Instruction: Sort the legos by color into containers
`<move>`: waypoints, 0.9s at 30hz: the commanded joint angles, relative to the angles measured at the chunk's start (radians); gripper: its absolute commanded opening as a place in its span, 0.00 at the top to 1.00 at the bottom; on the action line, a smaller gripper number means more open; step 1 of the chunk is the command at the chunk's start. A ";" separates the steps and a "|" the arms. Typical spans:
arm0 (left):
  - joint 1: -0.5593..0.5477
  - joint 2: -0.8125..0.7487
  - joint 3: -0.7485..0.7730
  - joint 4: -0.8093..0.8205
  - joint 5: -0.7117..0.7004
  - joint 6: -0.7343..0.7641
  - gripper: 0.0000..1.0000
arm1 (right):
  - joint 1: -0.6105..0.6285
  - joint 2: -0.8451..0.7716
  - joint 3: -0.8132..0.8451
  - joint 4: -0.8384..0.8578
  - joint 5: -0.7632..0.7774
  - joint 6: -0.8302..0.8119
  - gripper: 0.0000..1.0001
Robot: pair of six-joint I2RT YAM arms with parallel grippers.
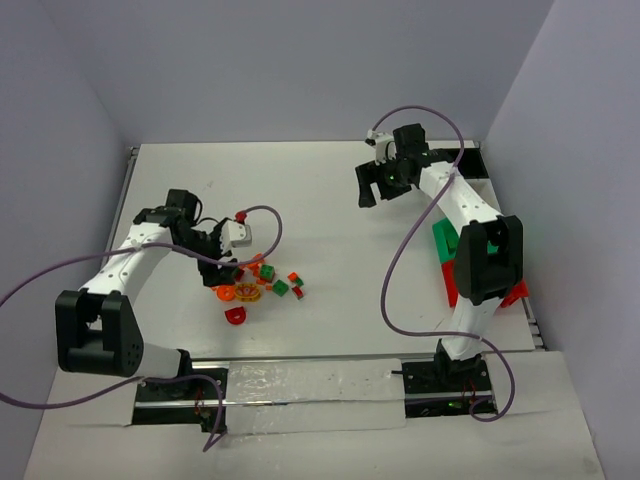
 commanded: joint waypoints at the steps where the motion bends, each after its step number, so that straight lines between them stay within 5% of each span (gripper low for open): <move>1: 0.005 0.036 -0.004 0.025 0.037 0.163 0.11 | 0.005 0.005 0.053 0.005 0.015 -0.002 0.07; 11: 0.005 0.150 0.022 0.057 -0.024 0.312 0.12 | 0.007 -0.023 0.014 0.010 0.038 -0.009 0.05; 27: 0.005 0.233 0.020 0.137 -0.095 0.417 0.36 | 0.007 -0.043 -0.015 0.014 0.059 -0.014 0.05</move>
